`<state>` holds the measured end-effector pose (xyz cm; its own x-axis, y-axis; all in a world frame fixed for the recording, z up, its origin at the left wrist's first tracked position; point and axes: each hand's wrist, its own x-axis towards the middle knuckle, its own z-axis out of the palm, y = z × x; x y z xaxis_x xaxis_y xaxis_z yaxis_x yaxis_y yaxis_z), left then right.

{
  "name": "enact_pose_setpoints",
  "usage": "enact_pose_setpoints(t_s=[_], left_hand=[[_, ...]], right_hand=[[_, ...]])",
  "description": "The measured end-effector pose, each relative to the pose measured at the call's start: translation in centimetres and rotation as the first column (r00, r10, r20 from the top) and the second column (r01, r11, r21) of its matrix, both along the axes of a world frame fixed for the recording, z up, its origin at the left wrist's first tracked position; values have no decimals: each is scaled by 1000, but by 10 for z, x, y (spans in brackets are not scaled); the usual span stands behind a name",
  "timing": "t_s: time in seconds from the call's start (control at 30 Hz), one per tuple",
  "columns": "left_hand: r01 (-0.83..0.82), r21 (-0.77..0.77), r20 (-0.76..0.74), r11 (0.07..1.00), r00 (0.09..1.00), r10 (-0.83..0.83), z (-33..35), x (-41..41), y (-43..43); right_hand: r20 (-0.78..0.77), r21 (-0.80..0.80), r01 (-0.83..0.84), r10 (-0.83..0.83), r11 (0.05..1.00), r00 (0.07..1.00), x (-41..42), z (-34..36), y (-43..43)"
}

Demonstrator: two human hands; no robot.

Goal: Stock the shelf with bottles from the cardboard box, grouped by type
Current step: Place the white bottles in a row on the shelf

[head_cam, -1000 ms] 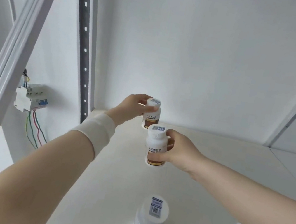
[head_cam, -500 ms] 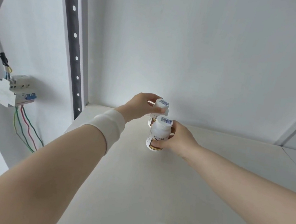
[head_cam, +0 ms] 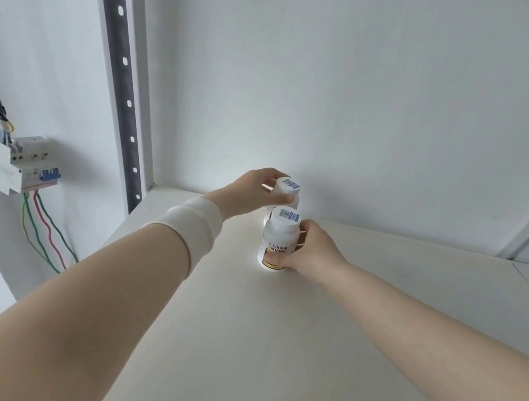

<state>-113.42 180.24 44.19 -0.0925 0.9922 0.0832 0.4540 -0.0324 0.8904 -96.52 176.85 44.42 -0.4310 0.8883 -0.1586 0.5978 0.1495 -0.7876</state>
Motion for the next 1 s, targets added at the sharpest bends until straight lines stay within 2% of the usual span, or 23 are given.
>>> enact_pose_setpoints(t_s=[0.1,0.23,0.3,0.37,0.43,0.47,0.53,0.57,0.6,0.67,0.73,1.0], left_hand=[[-8,-48,-88,999,996,4,10,2,-6],[-58,-46,-260,997,965,44,43,1,-30],[-78,-41,-420,996,906,54,62,2,-51],[-101,-25,-586,995,808,67,81,7,-78],[-139,11,-749,990,655,100,99,17,-110],[-156,34,-835,987,539,114,106,24,-128],[-174,89,-966,981,225,128,114,40,-166],[-175,118,-989,977,72,132,116,49,-186],[-179,141,-990,974,-44,135,117,57,-207],[-192,179,-974,965,-172,147,118,74,-251],[-203,203,-963,958,-221,157,120,90,-291],[-316,165,-963,934,-257,83,104,112,-438]], right_hand=[[6,-40,-28,29,999,1000,6,10,-2],[128,60,-50,42,997,991,24,37,-8],[233,145,-92,57,985,971,36,52,-16],[336,245,-142,53,959,940,48,67,-28],[430,346,-202,37,916,902,60,79,-46],[468,393,-231,22,890,883,66,84,-57],[519,483,-276,-18,831,855,76,92,-83],[535,529,-298,-39,795,844,80,94,-97],[544,572,-321,-56,755,837,83,96,-112],[533,647,-343,-82,681,842,91,97,-143],[513,694,-355,-83,627,855,99,97,-176],[579,668,-501,38,550,814,98,78,-300]])
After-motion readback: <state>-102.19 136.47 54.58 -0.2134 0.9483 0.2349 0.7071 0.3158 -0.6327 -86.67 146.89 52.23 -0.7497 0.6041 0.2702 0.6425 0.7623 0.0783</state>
